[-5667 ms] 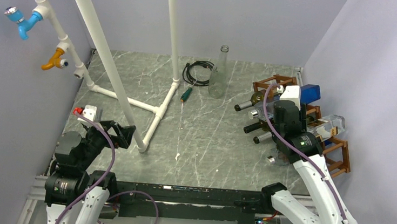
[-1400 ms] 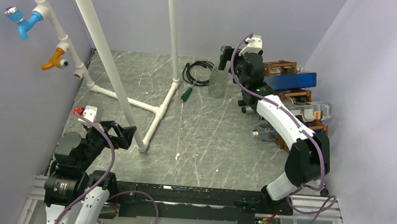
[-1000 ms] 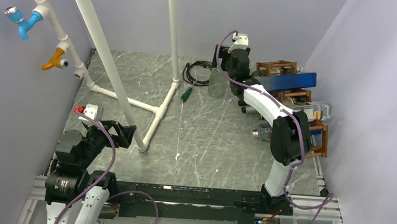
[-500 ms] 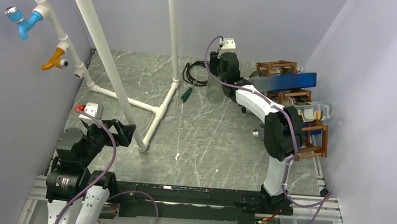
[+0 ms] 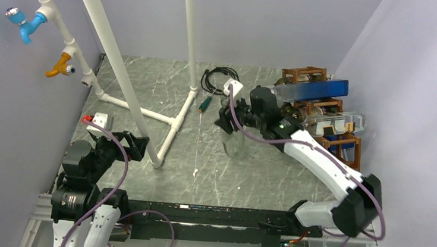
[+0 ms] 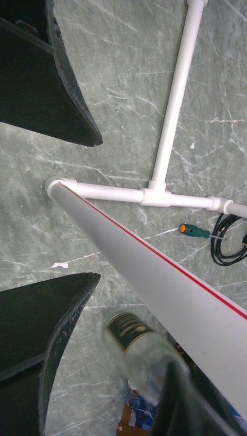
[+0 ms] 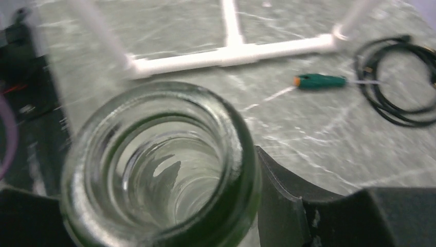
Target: Put the wine bottle on the wine rack
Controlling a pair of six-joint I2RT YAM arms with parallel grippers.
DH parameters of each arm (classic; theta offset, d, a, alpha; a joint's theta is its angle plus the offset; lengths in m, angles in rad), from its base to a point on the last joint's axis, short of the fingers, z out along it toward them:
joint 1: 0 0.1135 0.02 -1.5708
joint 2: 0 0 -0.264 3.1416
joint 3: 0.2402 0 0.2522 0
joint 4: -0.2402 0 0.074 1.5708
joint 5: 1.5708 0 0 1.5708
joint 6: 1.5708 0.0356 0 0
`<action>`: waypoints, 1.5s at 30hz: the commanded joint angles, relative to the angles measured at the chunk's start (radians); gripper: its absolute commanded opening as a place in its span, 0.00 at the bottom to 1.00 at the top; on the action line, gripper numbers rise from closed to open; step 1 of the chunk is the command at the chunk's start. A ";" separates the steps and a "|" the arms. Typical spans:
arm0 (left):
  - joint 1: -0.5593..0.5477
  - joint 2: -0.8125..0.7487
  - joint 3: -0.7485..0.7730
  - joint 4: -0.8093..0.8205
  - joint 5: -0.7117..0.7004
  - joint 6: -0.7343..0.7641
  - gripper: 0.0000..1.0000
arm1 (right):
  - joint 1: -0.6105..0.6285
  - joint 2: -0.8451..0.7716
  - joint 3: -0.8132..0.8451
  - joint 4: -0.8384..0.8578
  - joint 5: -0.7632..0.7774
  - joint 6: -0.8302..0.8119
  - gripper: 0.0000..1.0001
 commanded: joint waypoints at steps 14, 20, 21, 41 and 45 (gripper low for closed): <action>0.004 -0.031 0.011 0.044 0.024 -0.002 0.99 | 0.054 -0.249 0.233 -0.712 -0.087 -0.492 0.00; 0.005 -0.029 0.011 0.045 0.021 -0.002 0.99 | 0.094 -0.267 0.249 -0.814 0.109 -0.526 0.00; 0.004 -0.028 0.011 0.045 0.022 -0.002 0.99 | 0.100 -0.268 0.247 -0.817 0.135 -0.531 0.00; 0.005 -0.018 0.012 0.044 0.027 -0.002 0.98 | 0.241 -0.159 0.089 -0.788 0.695 -0.490 0.00; 0.005 -0.023 0.012 0.042 0.025 -0.002 0.98 | 0.243 -0.152 0.035 -0.750 0.749 -0.535 0.00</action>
